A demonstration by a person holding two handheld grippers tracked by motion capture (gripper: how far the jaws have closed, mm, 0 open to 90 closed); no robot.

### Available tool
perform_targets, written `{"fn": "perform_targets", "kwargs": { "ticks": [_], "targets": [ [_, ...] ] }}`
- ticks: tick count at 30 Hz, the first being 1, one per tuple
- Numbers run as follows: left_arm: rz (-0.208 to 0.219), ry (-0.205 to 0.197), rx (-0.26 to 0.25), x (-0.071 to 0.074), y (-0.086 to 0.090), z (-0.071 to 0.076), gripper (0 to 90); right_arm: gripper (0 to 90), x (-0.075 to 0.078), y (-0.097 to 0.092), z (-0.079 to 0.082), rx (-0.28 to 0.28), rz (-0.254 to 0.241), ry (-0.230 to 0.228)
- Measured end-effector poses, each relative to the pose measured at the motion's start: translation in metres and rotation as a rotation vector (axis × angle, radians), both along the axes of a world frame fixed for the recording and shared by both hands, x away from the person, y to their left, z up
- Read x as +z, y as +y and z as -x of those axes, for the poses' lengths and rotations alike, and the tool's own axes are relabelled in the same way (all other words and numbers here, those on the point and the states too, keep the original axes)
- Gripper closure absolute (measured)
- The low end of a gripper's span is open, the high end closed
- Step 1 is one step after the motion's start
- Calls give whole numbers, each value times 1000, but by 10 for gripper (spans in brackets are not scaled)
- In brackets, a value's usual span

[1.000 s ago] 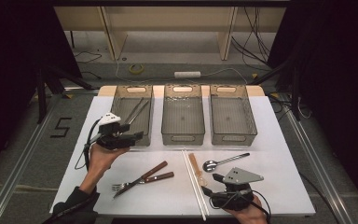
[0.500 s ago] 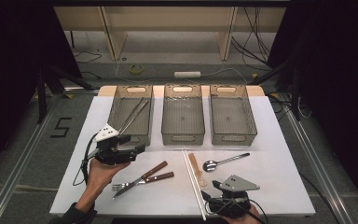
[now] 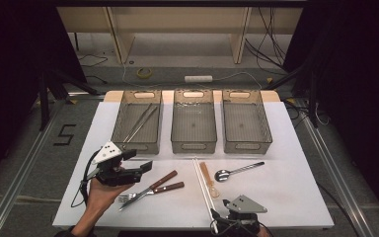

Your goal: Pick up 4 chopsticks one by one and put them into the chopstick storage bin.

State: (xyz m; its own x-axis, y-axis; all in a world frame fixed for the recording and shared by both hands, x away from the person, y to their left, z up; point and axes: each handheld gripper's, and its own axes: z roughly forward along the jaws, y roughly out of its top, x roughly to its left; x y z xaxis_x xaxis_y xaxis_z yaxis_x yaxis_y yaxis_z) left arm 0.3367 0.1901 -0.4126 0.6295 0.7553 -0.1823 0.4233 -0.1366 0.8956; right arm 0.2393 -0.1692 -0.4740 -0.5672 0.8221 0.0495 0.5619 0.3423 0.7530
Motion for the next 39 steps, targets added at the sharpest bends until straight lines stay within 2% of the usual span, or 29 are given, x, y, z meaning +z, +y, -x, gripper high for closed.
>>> {"fn": "perform_targets", "kwargs": {
  "ticks": [3,7,13,22,27,34,39],
  "targets": [
    [-11,5,-9,-2,-1,3,227,521,-2,1,2,-14,-4,18],
    [-21,10,-18,-4,-3,5,219,563,-6,4,1,-9,39,51],
    [-16,11,-16,-4,-3,6,218,620,-7,2,2,-30,38,64],
    [-22,17,-19,-5,-5,6,218,686,-15,6,9,-41,60,60],
    [-23,17,-22,-5,-5,7,218,719,-17,12,12,-34,85,40],
    [-25,18,-29,-5,-7,8,219,803,-18,12,13,-51,78,32],
    [-24,21,-38,-5,-9,8,219,834,-18,9,12,-75,64,43]
  ]
}}
